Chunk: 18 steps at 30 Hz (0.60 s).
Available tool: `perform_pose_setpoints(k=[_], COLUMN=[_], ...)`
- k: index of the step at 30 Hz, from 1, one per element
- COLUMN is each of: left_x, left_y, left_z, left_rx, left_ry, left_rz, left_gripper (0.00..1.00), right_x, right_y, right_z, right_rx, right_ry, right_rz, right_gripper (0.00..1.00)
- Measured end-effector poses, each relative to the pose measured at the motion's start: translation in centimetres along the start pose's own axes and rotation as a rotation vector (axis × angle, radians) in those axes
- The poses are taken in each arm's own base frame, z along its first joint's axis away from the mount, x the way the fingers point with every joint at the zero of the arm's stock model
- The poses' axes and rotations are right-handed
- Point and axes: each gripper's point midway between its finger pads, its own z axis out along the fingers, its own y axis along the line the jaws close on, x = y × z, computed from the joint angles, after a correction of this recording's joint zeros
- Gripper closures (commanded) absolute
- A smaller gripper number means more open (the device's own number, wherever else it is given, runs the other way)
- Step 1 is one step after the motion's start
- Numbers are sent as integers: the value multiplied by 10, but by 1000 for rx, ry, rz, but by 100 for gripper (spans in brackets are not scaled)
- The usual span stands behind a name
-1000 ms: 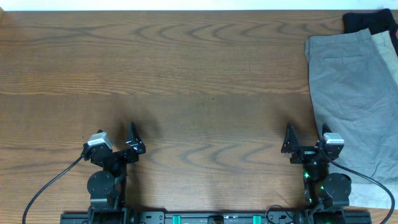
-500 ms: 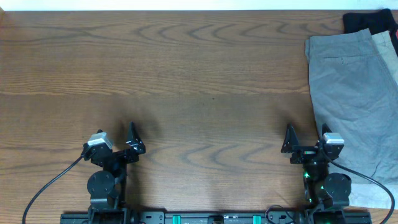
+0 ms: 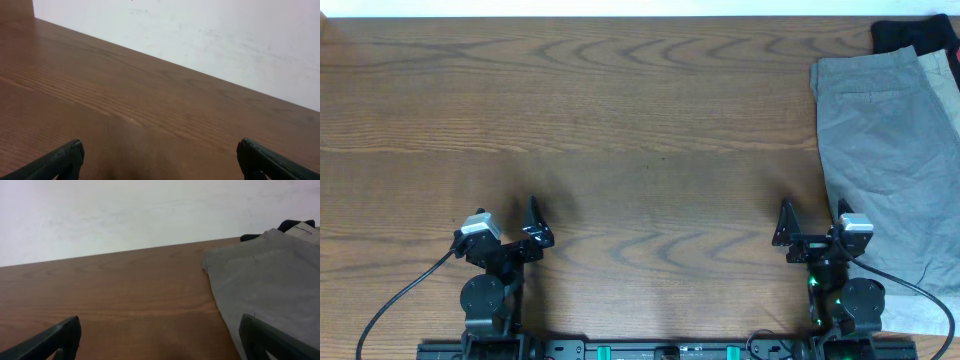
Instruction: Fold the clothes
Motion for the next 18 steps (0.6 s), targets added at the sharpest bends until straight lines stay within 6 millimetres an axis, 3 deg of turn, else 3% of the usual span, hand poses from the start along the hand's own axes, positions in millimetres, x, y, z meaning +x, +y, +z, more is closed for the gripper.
perform_pose_setpoints(k=[14, 18], left_x=[0, 0], left_y=[0, 0], left_z=[0, 0], left_rx=[0, 0], left_ry=[0, 0], left_rz=[0, 0], left_gripper=[2, 2], right_x=[-3, -8], right_y=[-6, 15], right_z=[0, -1], right_rx=[33, -85], right_ry=[-12, -22], right_rz=[4, 156], right_gripper=[1, 1])
